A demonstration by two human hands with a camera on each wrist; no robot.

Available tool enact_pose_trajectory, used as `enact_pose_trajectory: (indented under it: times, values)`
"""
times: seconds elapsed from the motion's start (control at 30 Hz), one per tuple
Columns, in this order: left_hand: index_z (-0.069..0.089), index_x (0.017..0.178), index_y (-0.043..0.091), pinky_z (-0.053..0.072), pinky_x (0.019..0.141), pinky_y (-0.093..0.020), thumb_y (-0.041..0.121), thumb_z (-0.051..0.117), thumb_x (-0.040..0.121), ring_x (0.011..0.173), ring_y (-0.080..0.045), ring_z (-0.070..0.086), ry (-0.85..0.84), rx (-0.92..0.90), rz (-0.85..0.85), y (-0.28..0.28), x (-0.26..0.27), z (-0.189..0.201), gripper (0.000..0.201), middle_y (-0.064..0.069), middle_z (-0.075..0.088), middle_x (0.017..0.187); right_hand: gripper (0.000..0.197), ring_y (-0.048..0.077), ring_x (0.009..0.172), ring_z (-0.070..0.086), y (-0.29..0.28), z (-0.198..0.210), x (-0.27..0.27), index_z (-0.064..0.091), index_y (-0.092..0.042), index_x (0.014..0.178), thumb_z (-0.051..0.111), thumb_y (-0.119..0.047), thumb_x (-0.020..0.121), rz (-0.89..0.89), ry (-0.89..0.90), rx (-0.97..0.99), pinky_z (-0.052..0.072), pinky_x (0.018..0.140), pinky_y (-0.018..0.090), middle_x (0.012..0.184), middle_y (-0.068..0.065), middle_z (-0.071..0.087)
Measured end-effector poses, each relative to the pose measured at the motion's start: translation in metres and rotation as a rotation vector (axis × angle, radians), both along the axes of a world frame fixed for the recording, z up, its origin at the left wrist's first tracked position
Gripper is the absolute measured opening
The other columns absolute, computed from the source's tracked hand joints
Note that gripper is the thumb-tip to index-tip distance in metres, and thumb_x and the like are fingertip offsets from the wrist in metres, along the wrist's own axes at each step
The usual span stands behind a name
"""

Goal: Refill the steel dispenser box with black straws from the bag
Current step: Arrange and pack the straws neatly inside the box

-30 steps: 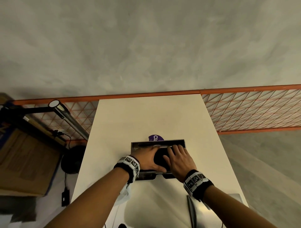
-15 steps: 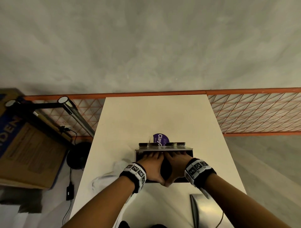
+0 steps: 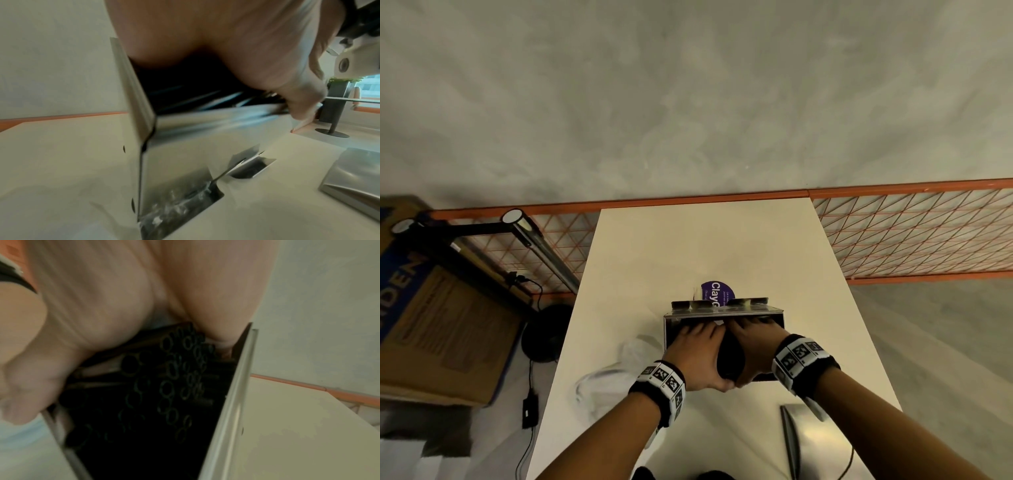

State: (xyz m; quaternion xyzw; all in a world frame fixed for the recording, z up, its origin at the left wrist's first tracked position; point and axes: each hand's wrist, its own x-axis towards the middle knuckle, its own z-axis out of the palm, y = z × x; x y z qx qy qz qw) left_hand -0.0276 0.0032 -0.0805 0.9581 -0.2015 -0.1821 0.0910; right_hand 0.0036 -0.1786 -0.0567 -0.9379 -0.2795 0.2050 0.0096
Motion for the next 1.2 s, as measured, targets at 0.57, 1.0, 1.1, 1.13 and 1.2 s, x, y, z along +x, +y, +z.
enact_pose_trajectory:
  times: [0.57, 1.0, 1.1, 1.13, 1.2]
  values:
    - [0.024, 0.154, 0.028, 0.032, 0.118, -0.048, 0.077, 0.077, 0.060, 0.140, -0.026, 0.041, 0.112, 0.025, -0.010, 0.003, 0.014, 0.000, 0.119, 0.000, 0.040, 0.154, 0.115, 0.027, 0.138, 0.039, 0.002, 0.008, -0.003, 0.030, -0.023, 0.146, 0.081, -0.065, 0.052, -0.011, 0.033, -0.091, 0.036, 0.110, 0.047, 0.150, 0.002, 0.040]
    - [0.046, 0.141, 0.026, 0.038, 0.113, -0.034, 0.082, 0.062, 0.071, 0.128, -0.015, 0.052, -0.236, -0.113, 0.014, 0.013, 0.016, -0.006, 0.091, 0.008, 0.057, 0.138, 0.085, 0.024, 0.114, 0.061, 0.006, 0.011, 0.009, 0.047, -0.022, 0.125, 0.074, -0.068, 0.058, 0.038, -0.155, -0.016, 0.050, 0.090, 0.041, 0.125, -0.002, 0.062]
    - [0.049, 0.132, 0.026, 0.045, 0.104, -0.034, 0.079, 0.065, 0.070, 0.115, -0.017, 0.058, -0.215, -0.084, 0.031, 0.010, 0.017, -0.007, 0.083, 0.007, 0.059, 0.127, 0.077, 0.024, 0.108, 0.063, 0.006, 0.009, 0.009, 0.049, -0.023, 0.120, 0.072, -0.067, 0.061, 0.015, -0.141, -0.017, 0.050, 0.090, 0.041, 0.116, -0.002, 0.064]
    - [0.048, 0.131, 0.026, 0.045, 0.102, -0.034, 0.078, 0.065, 0.070, 0.114, -0.017, 0.058, -0.201, -0.073, 0.032, 0.009, 0.017, -0.007, 0.082, 0.007, 0.059, 0.125, 0.077, 0.024, 0.108, 0.062, 0.005, 0.008, 0.009, 0.049, -0.023, 0.121, 0.072, -0.067, 0.062, 0.010, -0.130, -0.023, 0.050, 0.090, 0.041, 0.116, -0.002, 0.064]
    - [0.047, 0.131, 0.025, 0.045, 0.102, -0.036, 0.076, 0.066, 0.070, 0.115, -0.018, 0.057, -0.178, -0.057, 0.032, 0.009, 0.017, -0.009, 0.081, 0.006, 0.058, 0.126, 0.078, 0.024, 0.111, 0.060, 0.006, 0.004, 0.010, 0.047, -0.023, 0.124, 0.070, -0.067, 0.063, 0.006, -0.109, -0.036, 0.048, 0.092, 0.042, 0.120, -0.002, 0.062]
